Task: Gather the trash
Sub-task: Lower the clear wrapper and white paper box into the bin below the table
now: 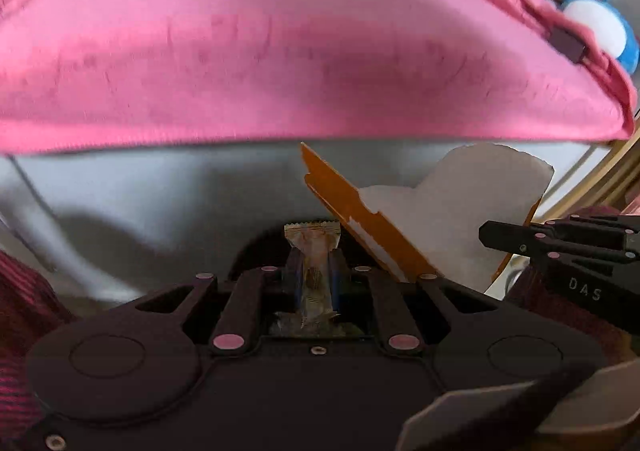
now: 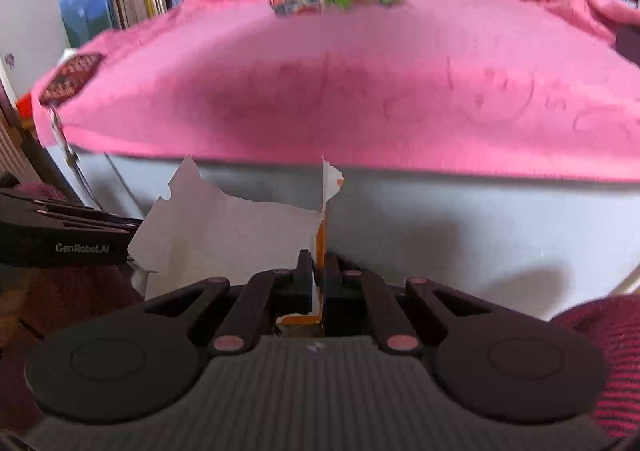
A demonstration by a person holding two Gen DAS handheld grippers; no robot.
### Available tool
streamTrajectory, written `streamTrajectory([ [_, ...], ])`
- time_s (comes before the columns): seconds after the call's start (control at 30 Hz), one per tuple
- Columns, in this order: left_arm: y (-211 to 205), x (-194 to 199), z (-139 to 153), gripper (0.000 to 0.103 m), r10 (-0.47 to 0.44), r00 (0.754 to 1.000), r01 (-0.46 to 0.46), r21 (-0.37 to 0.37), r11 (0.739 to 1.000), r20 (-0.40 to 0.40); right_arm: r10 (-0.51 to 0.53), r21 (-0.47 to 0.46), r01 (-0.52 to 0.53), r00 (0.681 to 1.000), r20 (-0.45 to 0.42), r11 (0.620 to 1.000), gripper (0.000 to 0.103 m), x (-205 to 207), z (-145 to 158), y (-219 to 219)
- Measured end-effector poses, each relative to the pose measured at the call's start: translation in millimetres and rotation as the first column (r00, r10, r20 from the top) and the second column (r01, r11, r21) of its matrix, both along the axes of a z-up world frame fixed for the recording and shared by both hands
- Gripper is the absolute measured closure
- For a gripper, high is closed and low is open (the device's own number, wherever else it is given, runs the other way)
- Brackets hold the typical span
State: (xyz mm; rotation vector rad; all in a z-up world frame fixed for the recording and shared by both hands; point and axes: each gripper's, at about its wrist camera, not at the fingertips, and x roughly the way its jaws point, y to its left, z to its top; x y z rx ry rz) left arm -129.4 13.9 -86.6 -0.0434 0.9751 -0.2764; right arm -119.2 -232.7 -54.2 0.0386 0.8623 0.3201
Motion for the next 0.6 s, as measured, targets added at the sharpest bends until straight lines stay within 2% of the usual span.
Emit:
streamTrajectory([
  [0.2,-3,7,-25,0.09,-0.004,0.997,0.006,0.026,1.0,-0.08,-0.005,-0.028,0.003,0.997,-0.072,1.0,0.095,-1,-21,3],
  [0.6,-10,19,-55,0.089,-0.009,0.985,0.019,0.054,0.998,-0.174,-0.006,-0.04,0.0,0.989,-0.149,0.999,0.093,1,-40,7],
])
